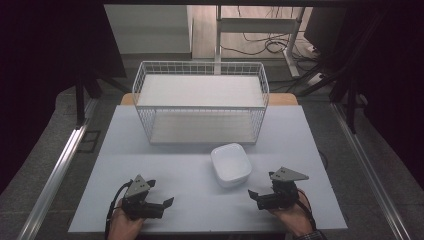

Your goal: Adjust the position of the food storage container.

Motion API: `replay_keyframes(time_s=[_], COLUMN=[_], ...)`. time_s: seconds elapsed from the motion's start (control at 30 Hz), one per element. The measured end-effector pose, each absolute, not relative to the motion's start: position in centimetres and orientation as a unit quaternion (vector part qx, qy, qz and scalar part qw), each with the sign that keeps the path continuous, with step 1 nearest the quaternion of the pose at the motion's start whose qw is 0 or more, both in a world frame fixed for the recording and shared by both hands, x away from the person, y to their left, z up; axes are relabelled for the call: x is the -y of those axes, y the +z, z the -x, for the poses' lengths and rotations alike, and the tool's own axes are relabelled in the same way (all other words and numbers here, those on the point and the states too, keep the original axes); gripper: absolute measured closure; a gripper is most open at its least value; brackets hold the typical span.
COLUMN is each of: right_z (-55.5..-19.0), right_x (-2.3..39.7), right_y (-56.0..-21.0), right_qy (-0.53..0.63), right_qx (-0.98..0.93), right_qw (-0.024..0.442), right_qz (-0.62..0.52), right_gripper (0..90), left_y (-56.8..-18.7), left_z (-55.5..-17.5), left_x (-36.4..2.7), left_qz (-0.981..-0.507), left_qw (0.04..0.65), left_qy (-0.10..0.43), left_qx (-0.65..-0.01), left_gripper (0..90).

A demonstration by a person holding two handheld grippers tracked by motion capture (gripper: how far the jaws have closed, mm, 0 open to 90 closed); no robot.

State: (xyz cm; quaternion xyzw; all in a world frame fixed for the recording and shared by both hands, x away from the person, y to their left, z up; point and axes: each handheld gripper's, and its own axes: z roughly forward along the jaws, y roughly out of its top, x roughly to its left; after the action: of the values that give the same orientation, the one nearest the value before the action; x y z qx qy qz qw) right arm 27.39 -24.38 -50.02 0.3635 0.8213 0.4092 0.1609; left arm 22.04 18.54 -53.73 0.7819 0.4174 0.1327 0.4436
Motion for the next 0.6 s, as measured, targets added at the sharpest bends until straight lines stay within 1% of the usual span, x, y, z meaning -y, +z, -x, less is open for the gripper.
replay_keyframes(time_s=[0.1,0.23,0.4,0.53,0.6], right_z=[-27.28,-27.13,-27.13,-27.06,-27.12], right_x=[24.26,24.33,24.28,24.01,23.88], right_y=[-49.8,-49.63,-49.53,-49.57,-49.64], right_qy=[0.422,0.421,0.409,0.398,0.393], right_qx=[-0.816,-0.816,-0.821,-0.826,-0.83], right_qw=[0.145,0.145,0.144,0.144,0.141], right_qz=[-0.368,-0.368,-0.372,-0.373,-0.371], right_gripper=[3.3,7.9,10.6,12.9,16.3], left_y=[-53.67,-53.39,-53.56,-53.36,-53.32], left_z=[-22.11,-22.03,-22.15,-22.08,-22.03], left_x=[-18.35,-18.17,-18.18,-18.23,-18.26], left_qz=[-0.78,-0.782,-0.79,-0.789,-0.791], left_qw=[0.451,0.457,0.442,0.446,0.441], left_qy=[0.13,0.134,0.124,0.123,0.123], left_qx=[-0.414,-0.403,-0.405,-0.404,-0.406], left_gripper=[7.4,6.4,5.8,5.5,4.9])
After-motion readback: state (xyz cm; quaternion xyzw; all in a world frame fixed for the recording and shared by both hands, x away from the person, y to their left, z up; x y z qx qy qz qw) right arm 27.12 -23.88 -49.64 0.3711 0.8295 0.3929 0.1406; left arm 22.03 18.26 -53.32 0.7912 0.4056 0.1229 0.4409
